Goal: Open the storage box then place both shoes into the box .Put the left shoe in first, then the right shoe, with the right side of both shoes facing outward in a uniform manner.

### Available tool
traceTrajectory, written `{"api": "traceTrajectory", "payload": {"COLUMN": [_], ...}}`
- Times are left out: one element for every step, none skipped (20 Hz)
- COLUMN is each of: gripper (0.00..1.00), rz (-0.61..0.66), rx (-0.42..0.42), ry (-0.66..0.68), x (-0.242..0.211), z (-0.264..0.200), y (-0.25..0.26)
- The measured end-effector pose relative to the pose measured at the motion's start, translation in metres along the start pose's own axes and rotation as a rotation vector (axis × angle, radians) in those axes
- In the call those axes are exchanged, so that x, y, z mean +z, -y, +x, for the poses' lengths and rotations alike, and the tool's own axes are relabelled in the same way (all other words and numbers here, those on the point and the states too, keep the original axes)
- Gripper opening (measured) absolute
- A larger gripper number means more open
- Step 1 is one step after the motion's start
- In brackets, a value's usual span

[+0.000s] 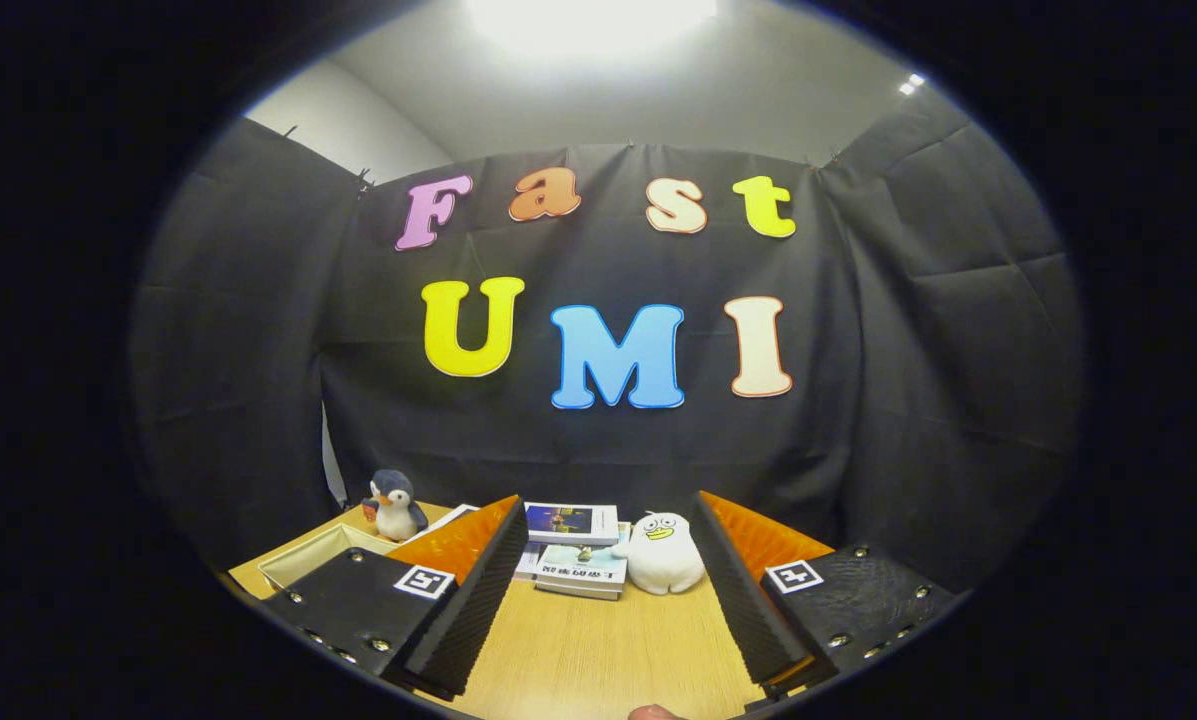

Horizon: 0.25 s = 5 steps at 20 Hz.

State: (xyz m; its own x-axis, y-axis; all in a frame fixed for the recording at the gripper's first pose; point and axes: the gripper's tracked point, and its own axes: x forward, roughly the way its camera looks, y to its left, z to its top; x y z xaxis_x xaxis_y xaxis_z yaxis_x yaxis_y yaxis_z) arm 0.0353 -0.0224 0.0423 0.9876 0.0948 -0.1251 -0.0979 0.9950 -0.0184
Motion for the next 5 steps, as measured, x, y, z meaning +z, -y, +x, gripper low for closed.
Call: {"api": "traceTrajectory", "payload": {"gripper": [0.98,0.98,0.98,0.98,0.98], "rz": [0.003,0.006,0.009,0.015,0.022], "rx": [-0.005,-0.007,-0.010,-0.009,-0.005], "ry": [0.010,0.019,0.032,0.048,0.062], "x": [0.002,0.004,0.008,0.012,0.016], "z": [0.000,-0.001,-0.002,-0.004,-0.005], "y": [0.003,0.004,0.006,0.007,0.006]}}
